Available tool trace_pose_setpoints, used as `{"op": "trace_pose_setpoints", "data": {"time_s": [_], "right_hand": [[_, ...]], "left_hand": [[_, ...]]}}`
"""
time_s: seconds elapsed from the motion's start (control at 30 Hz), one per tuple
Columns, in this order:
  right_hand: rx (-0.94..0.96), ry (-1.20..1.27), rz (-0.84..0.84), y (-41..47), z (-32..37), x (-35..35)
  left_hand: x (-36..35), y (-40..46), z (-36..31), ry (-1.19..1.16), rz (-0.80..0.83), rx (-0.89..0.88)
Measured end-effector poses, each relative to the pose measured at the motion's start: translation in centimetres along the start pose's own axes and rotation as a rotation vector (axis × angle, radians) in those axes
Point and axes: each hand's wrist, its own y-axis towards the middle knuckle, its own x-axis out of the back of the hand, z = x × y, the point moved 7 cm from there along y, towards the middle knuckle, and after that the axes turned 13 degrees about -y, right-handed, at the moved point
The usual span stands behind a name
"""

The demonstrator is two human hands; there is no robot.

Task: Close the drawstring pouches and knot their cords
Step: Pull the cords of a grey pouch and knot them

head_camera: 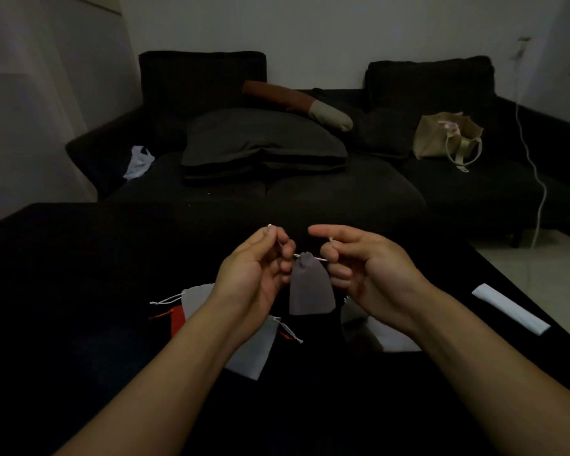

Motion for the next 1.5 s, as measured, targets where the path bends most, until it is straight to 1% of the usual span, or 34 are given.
{"op": "trace_pose_setpoints", "data": {"time_s": [0.07, 0.13, 0.2, 0.27, 0.33, 0.4, 0.47, 0.53, 0.57, 0.6, 0.7, 0.8, 0.83, 0.9, 0.97, 1.03, 1.17, 1.23, 1.33, 1.4, 1.5], "right_hand": [[0.056, -0.200, -0.034, 0.0, 0.4, 0.5], [0.147, -0.473, -0.046, -0.1, 0.7, 0.6], [0.245, -0.751, -0.055, -0.5, 0.8, 0.6], [0.316, -0.951, -0.086, -0.7, 1.0, 0.6], [0.376, -1.087, -0.139, -0.8, 1.4, 0.6], [0.398, -1.171, -0.197, -0.9, 1.8, 0.6], [0.414, -1.234, -0.235, -0.9, 1.8, 0.7], [0.471, -1.286, -0.262, -1.0, 2.0, 0.6], [0.493, -1.296, -0.270, -1.0, 2.0, 0.6], [0.504, -1.294, -0.268, -1.0, 2.0, 0.5], [0.502, -1.302, -0.213, -1.0, 1.7, 0.3], [0.498, -1.296, -0.164, -0.8, 1.7, 0.3], [0.499, -1.297, -0.152, -0.8, 1.6, 0.2], [0.508, -1.315, -0.146, -0.8, 1.7, 0.2], [0.495, -1.324, -0.152, -0.7, 1.6, 0.3], [0.454, -1.310, -0.150, -0.5, 1.5, 0.7], [0.400, -1.222, -0.121, -0.3, 1.2, 0.8], [0.373, -1.185, -0.126, -0.3, 1.1, 0.6], [0.362, -1.166, -0.172, -0.3, 1.1, 0.7], [0.384, -1.193, -0.210, -0.4, 1.0, 0.5], [0.411, -1.152, -0.225, -0.5, 1.0, 0.3]], "left_hand": [[-0.2, -0.1, -0.5, 0.097, 0.026, -0.055], [-0.4, -0.3, -0.7, 0.170, 0.060, -0.078], [-0.6, -0.4, -0.7, 0.198, 0.089, -0.086], [-0.6, -0.3, -0.8, 0.237, 0.105, -0.116], [-0.7, -0.4, -0.9, 0.263, 0.104, -0.144], [-0.8, -0.4, -0.7, 0.212, 0.085, -0.156], [-0.4, -0.2, -0.4, 0.152, 0.004, -0.147], [0.7, 0.0, -0.6, 0.187, -0.098, -0.149], [1.0, 0.1, -0.8, 0.279, -0.110, -0.161], [1.2, 0.2, -1.1, 0.412, -0.087, -0.180], [0.6, -0.2, -1.7, 0.838, 0.044, -0.265], [-0.6, -0.7, -2.6, 1.230, 0.150, -0.487], [-0.8, -0.8, -2.7, 1.310, 0.185, -0.527], [-0.9, -0.7, -2.5, 1.371, 0.230, -0.534], [-0.7, -0.7, -2.3, 1.360, 0.240, -0.517], [-0.5, -0.6, -2.2, 1.280, 0.231, -0.477], [-0.7, -0.6, -1.4, 1.027, 0.244, -0.347], [-0.6, -0.4, -1.2, 0.838, 0.239, -0.297], [0.2, -0.1, -0.2, 0.549, 0.161, -0.148], [0.8, 0.0, 0.3, 0.469, 0.082, -0.084], [0.8, -0.1, 0.2, 0.430, 0.019, -0.088]]}}
